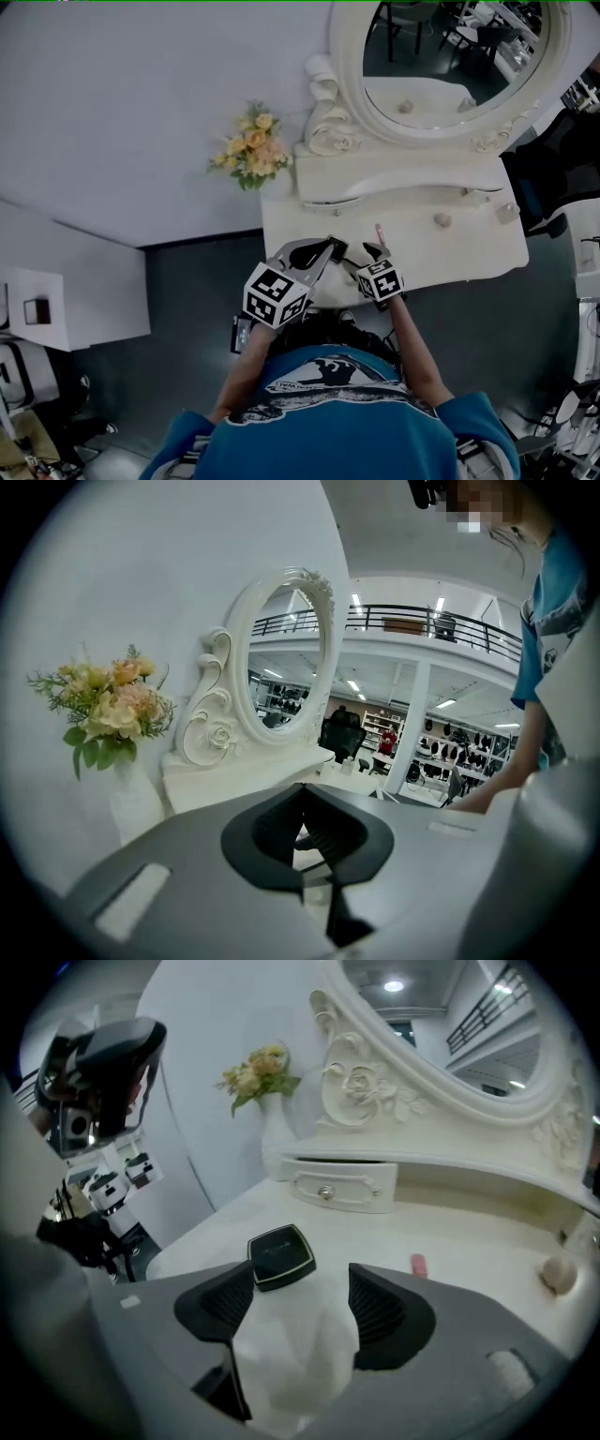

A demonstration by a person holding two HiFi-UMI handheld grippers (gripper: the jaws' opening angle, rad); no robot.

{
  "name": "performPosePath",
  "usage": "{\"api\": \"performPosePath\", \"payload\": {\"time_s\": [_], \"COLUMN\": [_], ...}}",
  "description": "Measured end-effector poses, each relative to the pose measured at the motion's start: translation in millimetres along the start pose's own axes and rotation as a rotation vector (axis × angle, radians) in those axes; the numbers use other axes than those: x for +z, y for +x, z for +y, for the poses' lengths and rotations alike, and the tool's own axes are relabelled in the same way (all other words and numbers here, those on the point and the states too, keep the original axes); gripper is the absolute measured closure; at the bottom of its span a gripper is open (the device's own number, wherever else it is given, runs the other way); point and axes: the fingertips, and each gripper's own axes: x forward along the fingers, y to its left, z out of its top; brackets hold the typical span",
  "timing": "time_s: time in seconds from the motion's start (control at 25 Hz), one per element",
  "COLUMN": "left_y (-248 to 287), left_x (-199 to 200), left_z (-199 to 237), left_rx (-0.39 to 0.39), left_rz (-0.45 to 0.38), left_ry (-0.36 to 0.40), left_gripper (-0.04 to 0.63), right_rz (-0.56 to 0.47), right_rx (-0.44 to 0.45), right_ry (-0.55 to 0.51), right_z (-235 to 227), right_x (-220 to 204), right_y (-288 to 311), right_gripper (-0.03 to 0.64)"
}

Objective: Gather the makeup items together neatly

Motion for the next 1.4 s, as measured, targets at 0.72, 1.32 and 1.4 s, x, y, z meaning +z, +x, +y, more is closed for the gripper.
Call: {"api": "performPosePath", "payload": {"time_s": [0.72,1.32,1.4], "left_y": [-55,20,35], "left_x": [-15,-11,-9], "left_z": [45,-4,-13], "left_rx": [0.072,-0.076,-0.086], "left_rz": [-0.028,0.035,0.040], "left_ry": [-0.050,-0.012,-0.010], "left_gripper": [0.583,0.583,0.583], "right_rz": [0.070,-0.065,-0.063], "right_rx": [-0.047,-0.181,-0.227], "right_ry": [-0.079,0.084,0.129], "right_z": [21,-38,-61], "right_x": [-1,4,-4], "right_y": [44,-25,-37], "right_gripper": [0.307,0.310,0.310]}}
